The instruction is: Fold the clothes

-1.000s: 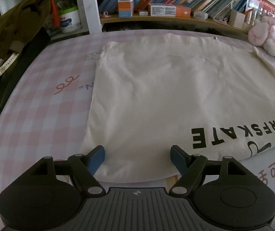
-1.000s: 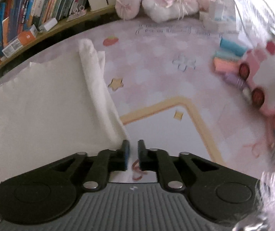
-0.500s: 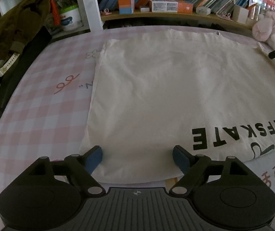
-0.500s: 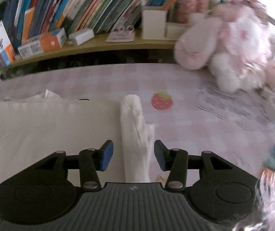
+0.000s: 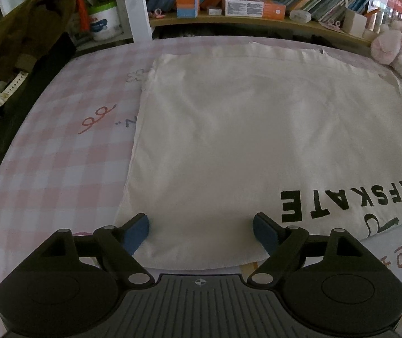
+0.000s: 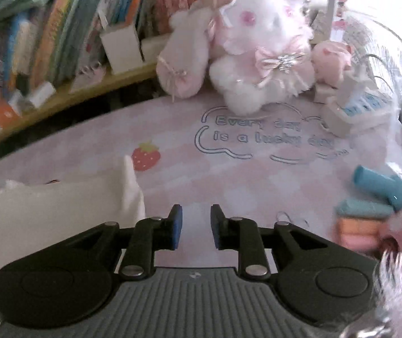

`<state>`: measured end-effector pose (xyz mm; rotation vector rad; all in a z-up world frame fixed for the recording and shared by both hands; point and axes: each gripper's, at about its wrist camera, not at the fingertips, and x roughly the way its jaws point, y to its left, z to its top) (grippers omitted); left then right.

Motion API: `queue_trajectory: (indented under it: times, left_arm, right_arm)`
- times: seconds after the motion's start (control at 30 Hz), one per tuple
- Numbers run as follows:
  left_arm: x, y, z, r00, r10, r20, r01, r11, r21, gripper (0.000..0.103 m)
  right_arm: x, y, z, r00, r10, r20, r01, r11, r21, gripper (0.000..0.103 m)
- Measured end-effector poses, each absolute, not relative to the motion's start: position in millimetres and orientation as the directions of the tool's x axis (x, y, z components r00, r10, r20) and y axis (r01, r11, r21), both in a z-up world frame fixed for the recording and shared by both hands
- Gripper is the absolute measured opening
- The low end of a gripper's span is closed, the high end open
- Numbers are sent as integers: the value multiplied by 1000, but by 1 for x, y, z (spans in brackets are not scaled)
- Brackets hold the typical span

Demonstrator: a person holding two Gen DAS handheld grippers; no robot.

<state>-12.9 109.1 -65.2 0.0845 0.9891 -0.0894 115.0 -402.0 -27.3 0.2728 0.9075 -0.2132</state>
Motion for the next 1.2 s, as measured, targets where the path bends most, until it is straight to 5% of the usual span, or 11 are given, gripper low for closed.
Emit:
queue_trajectory:
  times: [0.07, 0.13, 0.5, 0.6, 0.7, 0.8, 0.97, 1.07, 1.13, 1.2]
  left_arm:
    - [-13, 111, -65, 549, -44, -835, 116, 993, 24, 84]
    - [-14, 112, -66, 552, -49, -832, 119, 993, 21, 84]
    - [-15, 115, -66, 556, -76, -828, 149, 989, 10, 85]
    - [-14, 115, -66, 555, -77, -828, 160, 987, 15, 85]
    - [-14, 115, -66, 554, -78, -829, 163, 987, 15, 85]
    - [-13, 115, -66, 553, -77, -830, 168, 986, 21, 85]
    - [-11, 115, -67, 548, -70, -833, 161, 987, 24, 85]
    - [-10, 116, -66, 546, -71, -835, 147, 989, 12, 85]
    - [-10, 116, -66, 547, -71, -834, 141, 990, 9, 85]
    - [-10, 116, -66, 548, -69, -834, 138, 990, 9, 85]
  right_arm:
    - [90, -392, -20, 597, -16, -802, 229, 962, 151, 27]
    - [61, -376, -15, 588, 46, -807, 169, 970, 178, 42]
    - [-50, -325, -43, 505, 127, -854, 213, 940, 265, 42]
    - [-52, -321, -51, 505, 129, -853, 235, 931, 280, 37]
    - [-50, -325, -56, 511, 124, -851, 242, 929, 281, 13]
    - [-50, -333, -49, 522, 73, -850, 234, 946, 224, 2]
    - [-49, -356, -40, 516, 19, -857, 237, 957, 164, 2]
    - [-52, -364, -43, 476, 116, -871, 250, 933, 261, 7]
    - [-57, -365, -48, 462, 184, -868, 284, 896, 340, 22]
    - [-64, -366, -57, 460, 256, -850, 347, 830, 437, 26]
